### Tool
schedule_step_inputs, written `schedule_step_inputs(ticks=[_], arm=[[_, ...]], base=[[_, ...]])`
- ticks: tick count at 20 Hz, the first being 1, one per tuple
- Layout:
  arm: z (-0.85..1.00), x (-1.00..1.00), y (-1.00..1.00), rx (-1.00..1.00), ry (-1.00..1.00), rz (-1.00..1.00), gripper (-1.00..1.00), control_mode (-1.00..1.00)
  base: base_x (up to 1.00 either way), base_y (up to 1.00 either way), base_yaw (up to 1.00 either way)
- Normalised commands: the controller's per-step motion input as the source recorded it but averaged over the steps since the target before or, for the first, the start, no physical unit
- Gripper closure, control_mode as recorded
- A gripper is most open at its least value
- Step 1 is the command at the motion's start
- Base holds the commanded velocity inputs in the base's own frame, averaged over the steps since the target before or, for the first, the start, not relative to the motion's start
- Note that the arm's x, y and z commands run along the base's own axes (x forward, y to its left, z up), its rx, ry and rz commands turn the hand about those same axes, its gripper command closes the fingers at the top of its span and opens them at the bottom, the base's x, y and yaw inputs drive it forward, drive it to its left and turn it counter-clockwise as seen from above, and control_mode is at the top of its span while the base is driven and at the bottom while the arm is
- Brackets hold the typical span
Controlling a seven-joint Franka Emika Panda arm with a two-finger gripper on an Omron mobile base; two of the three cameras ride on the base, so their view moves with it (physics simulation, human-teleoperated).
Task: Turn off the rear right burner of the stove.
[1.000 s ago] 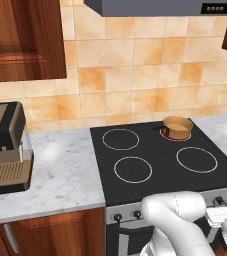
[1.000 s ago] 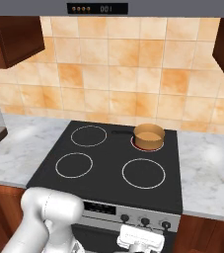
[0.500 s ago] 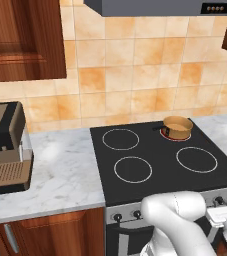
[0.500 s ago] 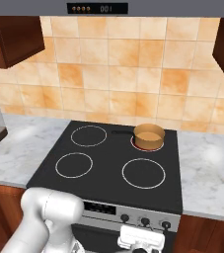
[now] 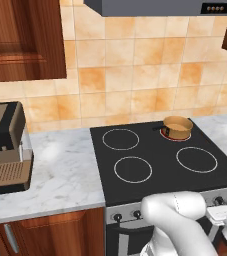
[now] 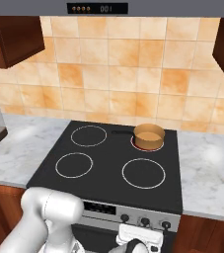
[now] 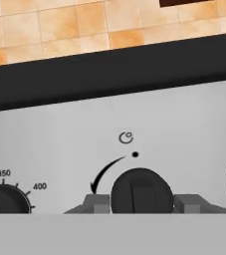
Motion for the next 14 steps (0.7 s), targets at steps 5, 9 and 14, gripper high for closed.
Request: schedule_step_inputs(ticks=[5,9,14], arm=[[0.21,0.00,0.00,0.13,-0.02,0.23,1.00,-1.00],[0.19,0.00,0.00,0.23,-0.08,0.23,1.00,-1.00],[0.21,0.05,0.16,0.32,-0.07,0.07,1.00,-1.00]], base=[[0.00,0.00,0.00],[0.00,0.00,0.00],[0.00,0.00,0.00]])
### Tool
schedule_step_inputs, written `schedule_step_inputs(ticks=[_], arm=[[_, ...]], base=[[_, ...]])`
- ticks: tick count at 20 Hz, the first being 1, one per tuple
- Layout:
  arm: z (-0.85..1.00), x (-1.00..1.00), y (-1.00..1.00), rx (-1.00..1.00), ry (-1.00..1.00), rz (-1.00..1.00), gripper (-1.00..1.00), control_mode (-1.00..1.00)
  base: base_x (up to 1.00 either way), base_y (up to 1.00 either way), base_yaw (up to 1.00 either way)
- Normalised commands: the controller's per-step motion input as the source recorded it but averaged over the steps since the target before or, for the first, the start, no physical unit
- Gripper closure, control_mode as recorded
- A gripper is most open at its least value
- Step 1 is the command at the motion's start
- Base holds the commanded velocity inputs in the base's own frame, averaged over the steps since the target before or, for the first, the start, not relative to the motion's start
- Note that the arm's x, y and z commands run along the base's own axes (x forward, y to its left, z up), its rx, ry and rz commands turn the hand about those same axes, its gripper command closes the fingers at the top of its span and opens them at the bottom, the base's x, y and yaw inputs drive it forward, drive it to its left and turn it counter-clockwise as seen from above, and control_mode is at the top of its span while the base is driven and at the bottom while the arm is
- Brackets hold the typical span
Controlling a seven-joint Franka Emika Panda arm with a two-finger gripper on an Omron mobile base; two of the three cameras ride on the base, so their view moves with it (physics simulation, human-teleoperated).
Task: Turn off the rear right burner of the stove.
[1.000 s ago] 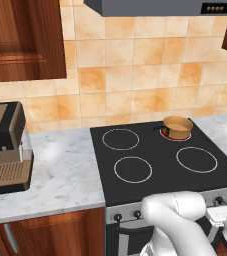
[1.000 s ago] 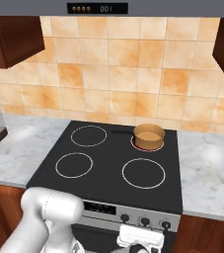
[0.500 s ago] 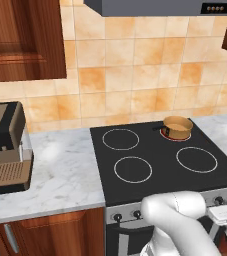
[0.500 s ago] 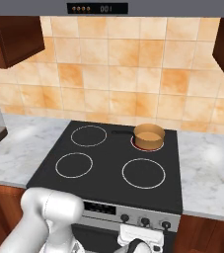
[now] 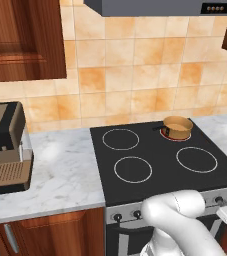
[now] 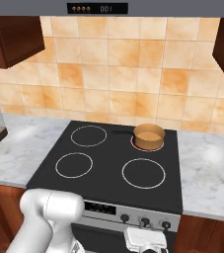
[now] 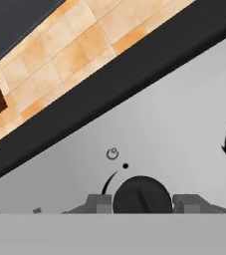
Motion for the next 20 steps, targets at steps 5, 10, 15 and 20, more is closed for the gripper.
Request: schedule_step_inputs(ticks=[5,10,15,20], arm=[[0.21,0.29,0.40,0.22,-0.05,-0.01,1.00,-1.00],[0.17,0.41,0.50,0.09,-0.02,-0.06,1.00,-1.00],[0.23,0.47,0.57,0.02,0.00,-0.09,1.00,-1.00],[0.34,0.41,0.59,0.12,0.06,-0.08,1.00,-1.00]], base=[[0.00,0.00,0.00],[0.00,0.00,0.00],[0.00,0.00,0.00],[0.00,0.00,0.00]])
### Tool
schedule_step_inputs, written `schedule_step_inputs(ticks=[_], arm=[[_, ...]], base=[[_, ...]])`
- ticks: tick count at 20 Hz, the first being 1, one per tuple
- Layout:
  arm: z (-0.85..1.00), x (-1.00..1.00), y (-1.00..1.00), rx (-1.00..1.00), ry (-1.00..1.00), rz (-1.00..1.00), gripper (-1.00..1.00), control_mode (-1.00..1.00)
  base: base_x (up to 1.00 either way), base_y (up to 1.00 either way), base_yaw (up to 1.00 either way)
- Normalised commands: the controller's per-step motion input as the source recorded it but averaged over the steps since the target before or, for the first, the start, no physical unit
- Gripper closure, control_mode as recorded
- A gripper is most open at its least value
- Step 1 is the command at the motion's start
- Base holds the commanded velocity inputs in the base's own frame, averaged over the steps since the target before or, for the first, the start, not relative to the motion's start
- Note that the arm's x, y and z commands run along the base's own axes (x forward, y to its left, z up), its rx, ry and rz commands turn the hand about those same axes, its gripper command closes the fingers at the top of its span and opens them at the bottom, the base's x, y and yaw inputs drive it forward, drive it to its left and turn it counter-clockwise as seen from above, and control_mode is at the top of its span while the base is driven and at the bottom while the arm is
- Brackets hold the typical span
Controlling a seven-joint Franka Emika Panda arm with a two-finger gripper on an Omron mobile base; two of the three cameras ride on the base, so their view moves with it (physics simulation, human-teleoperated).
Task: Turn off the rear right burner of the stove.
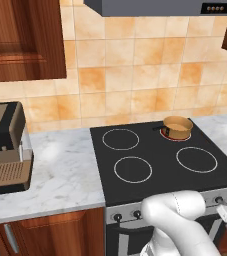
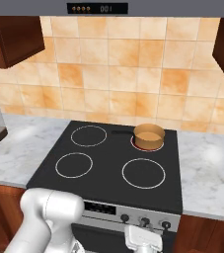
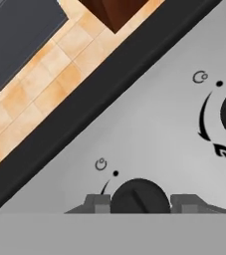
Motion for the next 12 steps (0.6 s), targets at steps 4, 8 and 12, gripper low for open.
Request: schedule_step_inputs(ticks=[4,8,12], arm=[[0.29,0.36,0.53,0.12,0.10,-0.07,1.00,-1.00],[0.28,0.37,0.41,0.14,0.12,-0.04,1.00,-1.00],[0.17,0.27,0.40,0.16,0.11,-0.02,1.00,-1.00]], base=[[0.00,0.00,0.00],[0.00,0.00,0.00],[0.00,0.00,0.00]])
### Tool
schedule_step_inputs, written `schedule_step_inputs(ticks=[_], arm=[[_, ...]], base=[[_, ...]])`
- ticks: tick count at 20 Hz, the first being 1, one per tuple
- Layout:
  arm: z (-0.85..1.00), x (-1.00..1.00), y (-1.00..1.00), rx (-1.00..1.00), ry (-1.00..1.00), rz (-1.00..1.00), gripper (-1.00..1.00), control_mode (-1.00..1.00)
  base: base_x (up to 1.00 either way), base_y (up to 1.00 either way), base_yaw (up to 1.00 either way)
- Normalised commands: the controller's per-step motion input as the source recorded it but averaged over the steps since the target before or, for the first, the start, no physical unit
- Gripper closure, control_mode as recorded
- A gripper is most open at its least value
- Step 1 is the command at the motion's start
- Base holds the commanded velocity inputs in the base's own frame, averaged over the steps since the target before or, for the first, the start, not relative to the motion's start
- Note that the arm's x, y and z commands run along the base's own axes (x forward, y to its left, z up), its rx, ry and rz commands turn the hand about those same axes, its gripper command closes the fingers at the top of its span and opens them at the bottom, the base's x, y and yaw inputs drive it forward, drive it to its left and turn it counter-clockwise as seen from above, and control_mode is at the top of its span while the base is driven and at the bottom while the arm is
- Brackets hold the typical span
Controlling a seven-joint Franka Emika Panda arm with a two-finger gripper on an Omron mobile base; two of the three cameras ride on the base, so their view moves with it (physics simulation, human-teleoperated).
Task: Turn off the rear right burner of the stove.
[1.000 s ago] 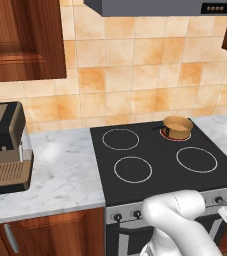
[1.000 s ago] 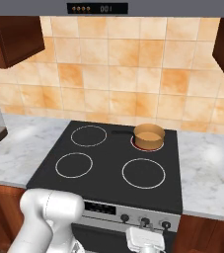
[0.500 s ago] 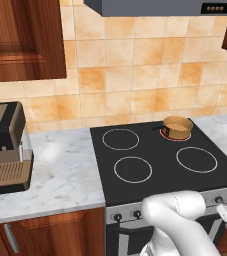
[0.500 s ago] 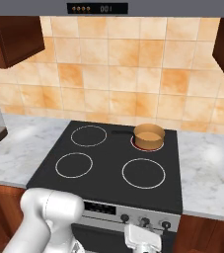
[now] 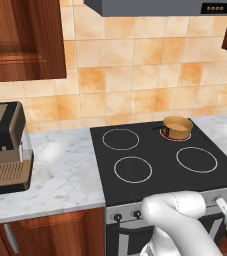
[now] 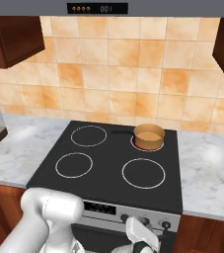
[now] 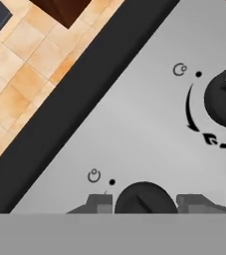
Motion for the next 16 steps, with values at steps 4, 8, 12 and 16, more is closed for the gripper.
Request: schedule_step_inputs(ticks=[4,8,12,16], arm=[[0.04,0.18,0.38,0.20,0.05,-0.01,1.00,-1.00],[0.00,0.14,0.41,0.23,0.04,0.00,1.00,-1.00],[0.01,0.13,0.42,0.32,0.02,0.00,1.00,-1.00],[0.00,0.07,0.45,0.40,0.00,0.00,1.00,-1.00]], base=[[0.00,0.00,0.00],[0.00,0.00,0.00],[0.00,0.00,0.00],[0.00,0.00,0.00]])
